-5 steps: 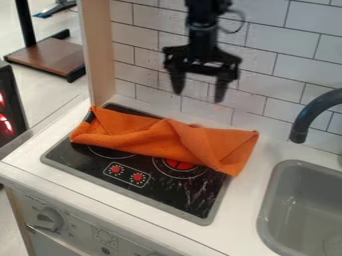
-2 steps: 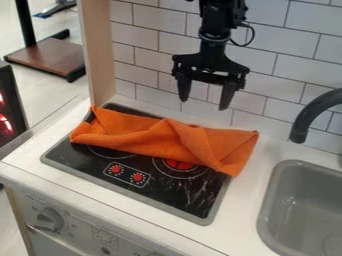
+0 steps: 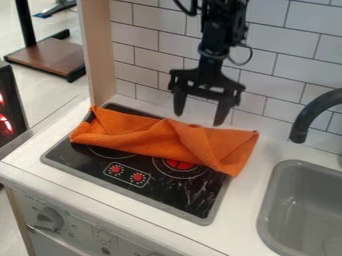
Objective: Unfold from top right to bottom right
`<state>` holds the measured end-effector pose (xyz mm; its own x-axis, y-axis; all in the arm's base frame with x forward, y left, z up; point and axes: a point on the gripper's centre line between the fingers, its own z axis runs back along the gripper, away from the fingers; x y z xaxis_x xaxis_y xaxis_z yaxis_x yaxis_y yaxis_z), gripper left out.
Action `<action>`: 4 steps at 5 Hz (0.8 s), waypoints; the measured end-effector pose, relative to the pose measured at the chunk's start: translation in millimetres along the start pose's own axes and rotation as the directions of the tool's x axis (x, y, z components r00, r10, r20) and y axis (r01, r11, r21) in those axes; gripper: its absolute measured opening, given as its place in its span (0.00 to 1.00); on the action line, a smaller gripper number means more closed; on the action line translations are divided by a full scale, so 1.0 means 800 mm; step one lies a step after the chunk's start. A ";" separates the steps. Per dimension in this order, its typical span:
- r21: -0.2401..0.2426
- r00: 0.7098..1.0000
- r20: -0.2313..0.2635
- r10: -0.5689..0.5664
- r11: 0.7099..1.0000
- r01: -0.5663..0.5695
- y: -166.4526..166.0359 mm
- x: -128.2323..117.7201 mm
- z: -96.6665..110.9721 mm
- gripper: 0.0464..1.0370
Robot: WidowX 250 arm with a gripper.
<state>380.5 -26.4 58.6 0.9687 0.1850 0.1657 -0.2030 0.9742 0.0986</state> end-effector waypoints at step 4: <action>0.041 0.999 -0.039 0.017 0.999 -0.015 -0.001 -0.013 -0.022 0.28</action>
<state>373.4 -26.5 39.8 0.9700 0.2062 0.1285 -0.2232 0.9652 0.1360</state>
